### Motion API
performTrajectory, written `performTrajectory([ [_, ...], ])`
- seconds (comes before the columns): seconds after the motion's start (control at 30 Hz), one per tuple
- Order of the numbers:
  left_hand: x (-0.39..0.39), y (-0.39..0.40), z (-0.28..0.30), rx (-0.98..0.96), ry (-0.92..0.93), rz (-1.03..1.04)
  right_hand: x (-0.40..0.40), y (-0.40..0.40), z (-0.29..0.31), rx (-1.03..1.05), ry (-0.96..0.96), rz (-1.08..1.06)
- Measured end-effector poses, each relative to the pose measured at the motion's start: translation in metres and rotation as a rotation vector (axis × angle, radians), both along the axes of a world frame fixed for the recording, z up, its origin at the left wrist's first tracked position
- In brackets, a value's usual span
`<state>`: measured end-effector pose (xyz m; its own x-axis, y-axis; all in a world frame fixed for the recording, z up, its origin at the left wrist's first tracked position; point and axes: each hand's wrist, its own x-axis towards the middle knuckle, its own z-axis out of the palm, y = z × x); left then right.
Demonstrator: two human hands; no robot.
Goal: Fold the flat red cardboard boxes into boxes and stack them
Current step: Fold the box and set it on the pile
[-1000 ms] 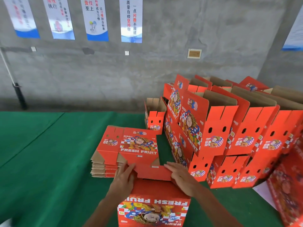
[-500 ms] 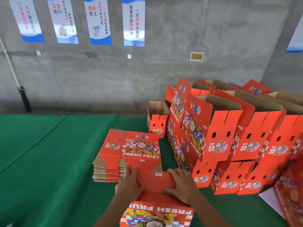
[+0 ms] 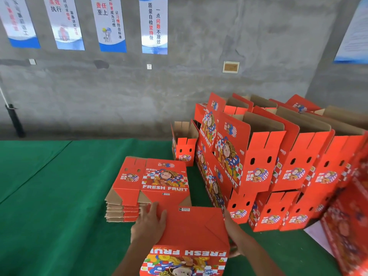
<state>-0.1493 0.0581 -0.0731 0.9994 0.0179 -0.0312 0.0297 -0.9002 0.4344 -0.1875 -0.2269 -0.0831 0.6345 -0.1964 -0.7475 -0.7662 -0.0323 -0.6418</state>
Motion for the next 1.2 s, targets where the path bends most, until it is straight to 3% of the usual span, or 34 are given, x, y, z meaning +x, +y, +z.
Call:
performTrajectory([
  [0.13,0.004,0.001,0.003,-0.009,0.0,-0.007,-0.011,-0.011,-0.009,0.051,0.168,0.112],
  [0.27,0.003,0.004,0.001,-0.005,0.009,-0.024,-0.022,-0.011,-0.006,-0.076,0.25,0.284],
  [0.5,-0.013,0.013,-0.005,-0.049,0.004,0.007,-0.044,-0.009,-0.022,0.206,0.161,0.172],
  [0.77,-0.028,0.039,-0.004,-0.183,-0.035,0.046,-0.047,-0.005,-0.019,0.211,0.04,0.226],
  [0.93,-0.028,0.067,0.002,-0.369,-0.118,0.126,-0.024,-0.002,0.042,0.142,-0.057,0.414],
  [1.2,-0.024,0.087,0.027,-1.016,-0.221,0.29,-0.003,0.052,0.196,-0.291,-0.5,0.512],
])
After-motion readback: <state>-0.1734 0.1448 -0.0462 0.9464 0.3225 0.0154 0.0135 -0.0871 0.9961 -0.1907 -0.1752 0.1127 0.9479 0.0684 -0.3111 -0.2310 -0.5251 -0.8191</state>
